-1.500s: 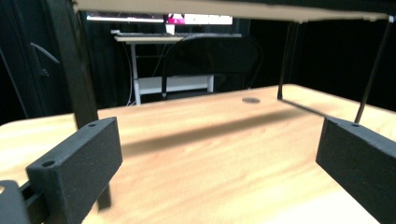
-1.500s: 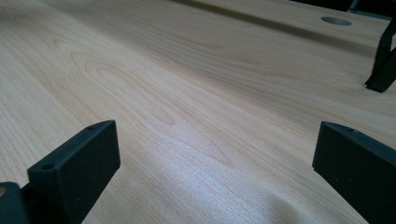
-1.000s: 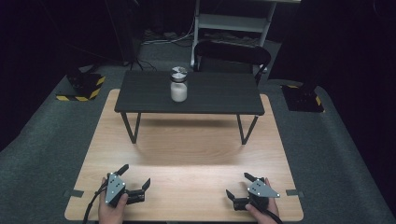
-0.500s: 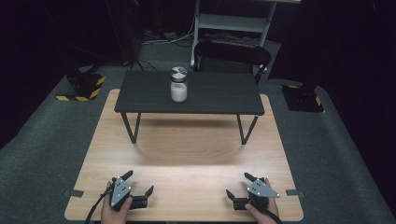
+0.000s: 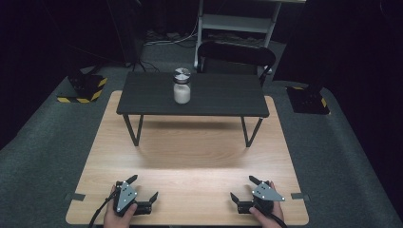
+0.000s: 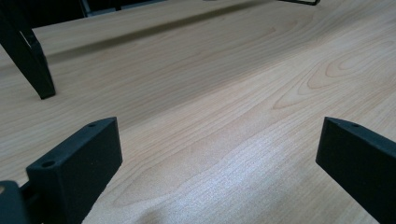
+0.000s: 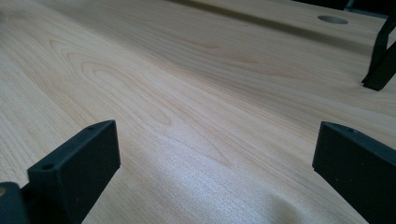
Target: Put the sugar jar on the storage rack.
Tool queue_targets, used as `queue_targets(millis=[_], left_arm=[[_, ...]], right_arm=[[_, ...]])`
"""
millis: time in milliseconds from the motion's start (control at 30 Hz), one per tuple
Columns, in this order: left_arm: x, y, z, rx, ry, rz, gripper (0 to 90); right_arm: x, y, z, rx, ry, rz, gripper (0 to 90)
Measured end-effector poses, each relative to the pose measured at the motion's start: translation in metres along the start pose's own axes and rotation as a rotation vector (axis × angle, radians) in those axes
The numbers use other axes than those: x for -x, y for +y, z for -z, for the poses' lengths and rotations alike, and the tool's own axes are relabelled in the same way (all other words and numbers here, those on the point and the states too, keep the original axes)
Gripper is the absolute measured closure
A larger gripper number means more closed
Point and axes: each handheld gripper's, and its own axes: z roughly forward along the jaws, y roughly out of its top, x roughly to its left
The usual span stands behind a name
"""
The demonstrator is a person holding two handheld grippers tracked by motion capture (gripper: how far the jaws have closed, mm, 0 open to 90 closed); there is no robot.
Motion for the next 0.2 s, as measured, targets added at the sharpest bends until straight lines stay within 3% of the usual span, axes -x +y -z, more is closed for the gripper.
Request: queue_targets(millis=[200], left_arm=[[-0.0058,0.0014,-0.0021,-0.005,-0.012,0.026,0.4]], right_arm=[[0.0000,-0.0052,0.0026,0.027,-0.003,-0.005,0.7]])
